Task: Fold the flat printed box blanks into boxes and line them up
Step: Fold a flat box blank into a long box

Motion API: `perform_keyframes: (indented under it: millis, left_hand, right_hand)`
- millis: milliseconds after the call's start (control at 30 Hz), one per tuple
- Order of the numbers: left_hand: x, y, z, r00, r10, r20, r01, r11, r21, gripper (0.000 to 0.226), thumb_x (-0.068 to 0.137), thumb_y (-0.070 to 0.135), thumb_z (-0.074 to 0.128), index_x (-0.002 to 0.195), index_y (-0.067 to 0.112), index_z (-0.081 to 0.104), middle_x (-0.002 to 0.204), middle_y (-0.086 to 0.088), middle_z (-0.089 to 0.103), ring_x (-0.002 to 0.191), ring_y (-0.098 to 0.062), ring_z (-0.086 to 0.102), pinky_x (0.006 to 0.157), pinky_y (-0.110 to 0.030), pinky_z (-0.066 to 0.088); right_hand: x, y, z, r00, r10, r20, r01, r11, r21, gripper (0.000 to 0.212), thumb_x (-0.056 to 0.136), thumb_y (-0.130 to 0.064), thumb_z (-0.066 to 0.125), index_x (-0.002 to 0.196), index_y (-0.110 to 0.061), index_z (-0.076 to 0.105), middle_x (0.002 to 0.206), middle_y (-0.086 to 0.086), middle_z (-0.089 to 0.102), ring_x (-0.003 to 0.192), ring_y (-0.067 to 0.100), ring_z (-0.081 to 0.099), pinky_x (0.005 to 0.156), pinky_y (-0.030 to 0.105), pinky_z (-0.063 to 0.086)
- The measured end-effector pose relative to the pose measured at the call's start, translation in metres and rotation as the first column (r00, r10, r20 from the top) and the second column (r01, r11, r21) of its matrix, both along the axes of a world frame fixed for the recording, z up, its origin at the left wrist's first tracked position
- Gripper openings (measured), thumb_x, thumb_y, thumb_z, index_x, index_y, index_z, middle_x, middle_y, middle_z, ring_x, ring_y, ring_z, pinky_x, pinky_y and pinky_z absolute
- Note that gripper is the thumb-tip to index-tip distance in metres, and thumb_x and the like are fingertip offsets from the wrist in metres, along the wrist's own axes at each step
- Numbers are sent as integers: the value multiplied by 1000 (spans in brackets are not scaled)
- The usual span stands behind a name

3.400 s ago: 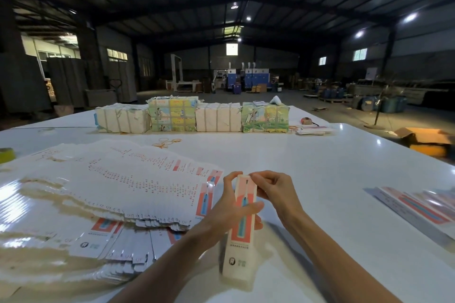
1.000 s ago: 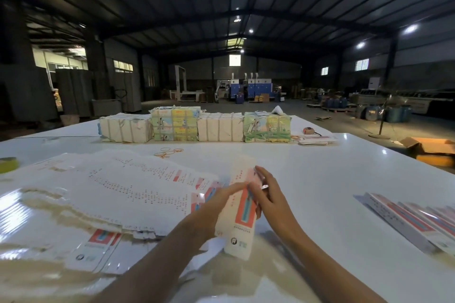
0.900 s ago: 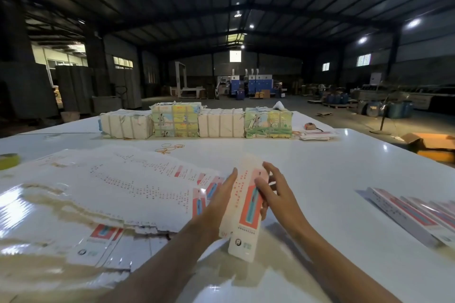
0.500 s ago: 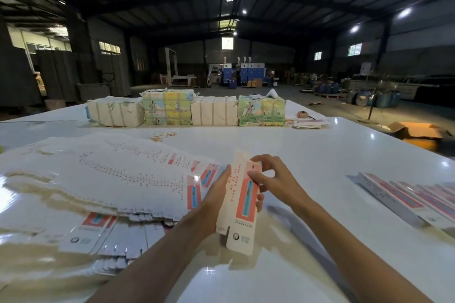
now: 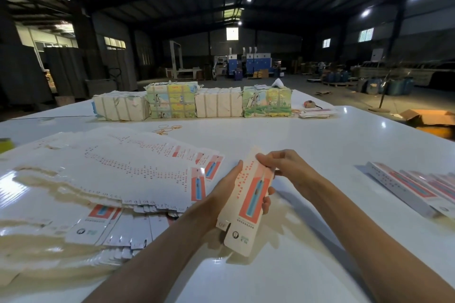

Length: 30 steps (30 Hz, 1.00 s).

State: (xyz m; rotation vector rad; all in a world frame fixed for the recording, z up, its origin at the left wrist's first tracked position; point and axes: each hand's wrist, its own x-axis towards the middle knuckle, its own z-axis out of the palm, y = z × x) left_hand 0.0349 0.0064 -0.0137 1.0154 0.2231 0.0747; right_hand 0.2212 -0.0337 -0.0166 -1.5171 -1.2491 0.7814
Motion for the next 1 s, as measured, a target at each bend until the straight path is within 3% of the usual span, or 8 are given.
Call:
perform_keyframes:
  millis: [200, 300, 467, 633, 767, 833, 900, 1000]
  left_hand:
    - [-2, -11, 5, 1000, 15, 6, -15, 1000, -2, 100, 2, 39, 103, 84, 12, 53, 63, -12, 65, 44, -29, 67, 35, -43, 53]
    - [-5, -12, 4, 1000, 13, 18, -12, 999, -41, 95, 1, 36, 103, 80, 8, 60, 61, -14, 64, 42, -30, 66, 34, -43, 52]
    - [-7, -13, 2, 999, -41, -17, 40, 998, -52, 102, 2, 37, 104, 85, 13, 49, 60, -11, 64, 43, -28, 67, 33, -43, 51]
    - [-9, -4, -3, 996, -94, 8, 94, 995, -31, 85, 20, 43, 106, 86, 10, 66, 69, -11, 71, 53, -26, 73, 45, -40, 58]
    - [-4, -4, 0, 994, -109, 8, 109, 994, -28, 92, 19, 45, 106, 89, 13, 55, 67, -7, 70, 50, -21, 71, 46, -35, 59]
    - [-4, -5, -2, 989, -134, 57, 137, 988, -67, 86, 21, 45, 107, 87, 16, 59, 69, -5, 71, 50, -20, 71, 45, -34, 58]
    - [-8, -6, -9, 990, -58, 127, 78, 984, -160, 72, 47, 49, 103, 99, 22, 61, 86, -6, 71, 60, -19, 71, 52, -31, 61]
    - [-15, -5, -22, 992, 56, 114, -33, 980, -194, 50, 96, 62, 63, 125, 22, 57, 116, -7, 67, 85, -22, 70, 79, -41, 65]
  right_hand:
    - [0, -8, 6, 988, 26, -154, -28, 1000, -7, 40, 102, -38, 68, 92, -1, 80, 93, 15, 80, 86, 24, 79, 81, 28, 55]
    - [-3, -12, 9, 993, 50, -106, -51, 999, -11, 41, 101, -43, 68, 90, -6, 83, 94, 15, 80, 87, 24, 78, 83, 32, 56]
    - [-5, -13, 9, 999, 21, -41, -24, 996, -83, 39, 100, -42, 69, 90, -7, 84, 90, 11, 81, 85, 25, 79, 82, 31, 57]
    - [-5, -12, 9, 996, -35, -87, 30, 998, -57, 38, 101, -37, 69, 88, -3, 80, 88, 12, 80, 84, 25, 79, 84, 33, 57]
    - [-7, -12, 7, 984, -46, -171, 45, 999, -14, 40, 101, -38, 70, 84, -2, 80, 85, 15, 79, 81, 24, 79, 81, 31, 54]
    - [-10, -12, 6, 982, -40, -186, 41, 999, -1, 43, 100, -41, 70, 83, -3, 81, 85, 15, 79, 80, 22, 79, 79, 30, 53]
    - [-9, -13, 8, 982, -74, -172, 79, 997, 22, 45, 98, -46, 71, 79, -7, 83, 84, 15, 79, 80, 24, 79, 78, 29, 54]
    - [-5, -13, 11, 980, -119, -159, 128, 991, 48, 51, 96, -53, 68, 83, -7, 85, 82, 14, 79, 81, 27, 80, 75, 27, 55]
